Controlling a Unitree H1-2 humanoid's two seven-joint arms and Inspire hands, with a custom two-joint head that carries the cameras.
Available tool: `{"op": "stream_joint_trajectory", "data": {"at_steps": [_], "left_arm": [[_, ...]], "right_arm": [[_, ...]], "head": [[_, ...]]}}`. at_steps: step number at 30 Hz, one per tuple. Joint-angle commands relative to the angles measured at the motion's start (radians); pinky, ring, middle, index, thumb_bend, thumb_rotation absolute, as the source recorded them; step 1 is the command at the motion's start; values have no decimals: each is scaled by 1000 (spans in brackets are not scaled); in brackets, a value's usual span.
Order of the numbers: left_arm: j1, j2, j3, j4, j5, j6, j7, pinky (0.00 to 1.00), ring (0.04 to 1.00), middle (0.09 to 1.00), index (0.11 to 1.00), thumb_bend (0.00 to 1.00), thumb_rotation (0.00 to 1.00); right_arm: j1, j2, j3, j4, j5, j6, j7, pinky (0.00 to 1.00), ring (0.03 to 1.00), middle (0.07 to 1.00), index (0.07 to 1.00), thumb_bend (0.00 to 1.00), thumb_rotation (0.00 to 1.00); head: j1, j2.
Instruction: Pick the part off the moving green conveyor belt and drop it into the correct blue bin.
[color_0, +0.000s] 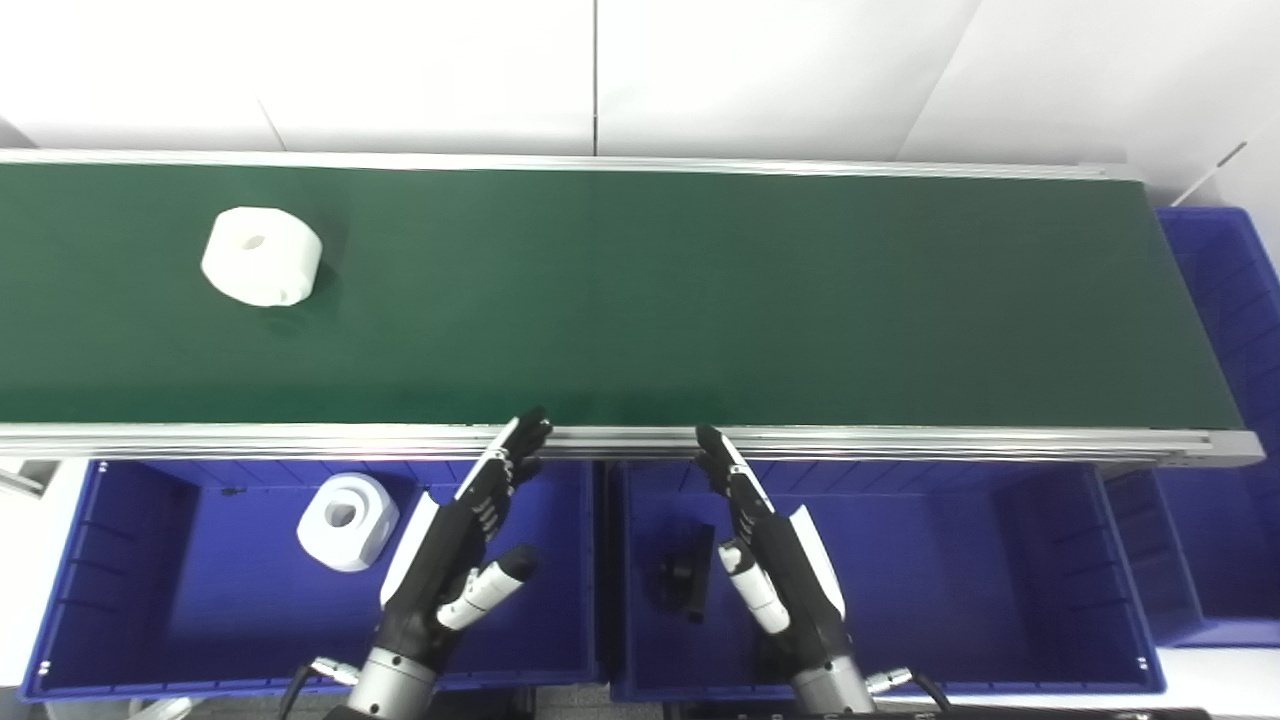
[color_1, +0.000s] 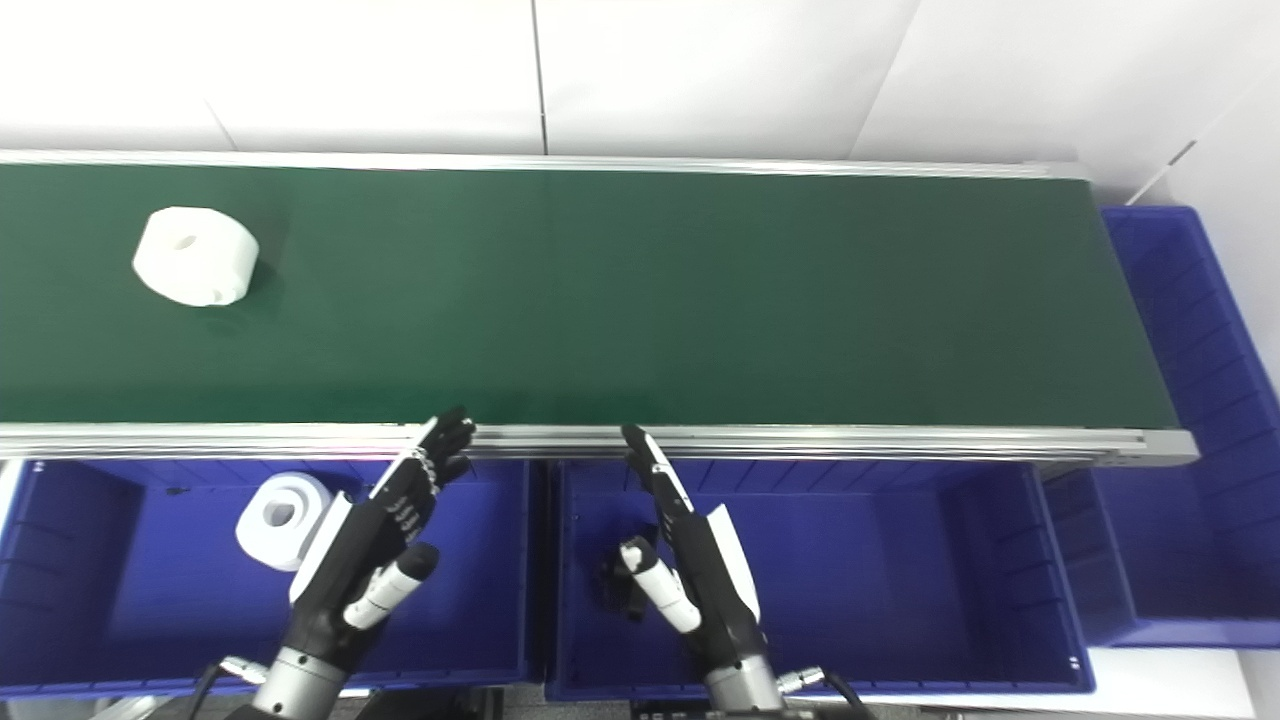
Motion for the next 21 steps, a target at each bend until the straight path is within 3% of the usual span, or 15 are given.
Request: {"op": "stream_joint_trajectory", "data": {"at_steps": [1, 8, 13, 21], "left_arm": [[-8, -11, -1, -5, 5, -58, 13, 940, 946, 930, 925, 768, 755], [-21, -14, -10, 25, 18, -61, 18, 942, 959, 936, 921, 794, 730], [-36, -28, -11, 69, 31, -96, 29, 910, 945, 919, 899, 787, 693], [-48, -31, -24, 84, 32, -78, 25, 932, 954, 912, 887, 801, 662]], "right_arm": [[-4, 3, -2, -3, 10, -74, 7, 1000, 968, 974, 973, 912, 1000], [-16, -6, -10, 27, 16, -99, 13, 1000, 967, 974, 975, 914, 1000], [-29, -16, -20, 53, 29, -121, 15, 1000, 971, 980, 981, 916, 1000], [-44, -28, -33, 90, 29, -165, 11, 980, 966, 978, 993, 904, 1000]], "head": [[3, -7], [26, -42], [83, -69], [122, -90]]}}
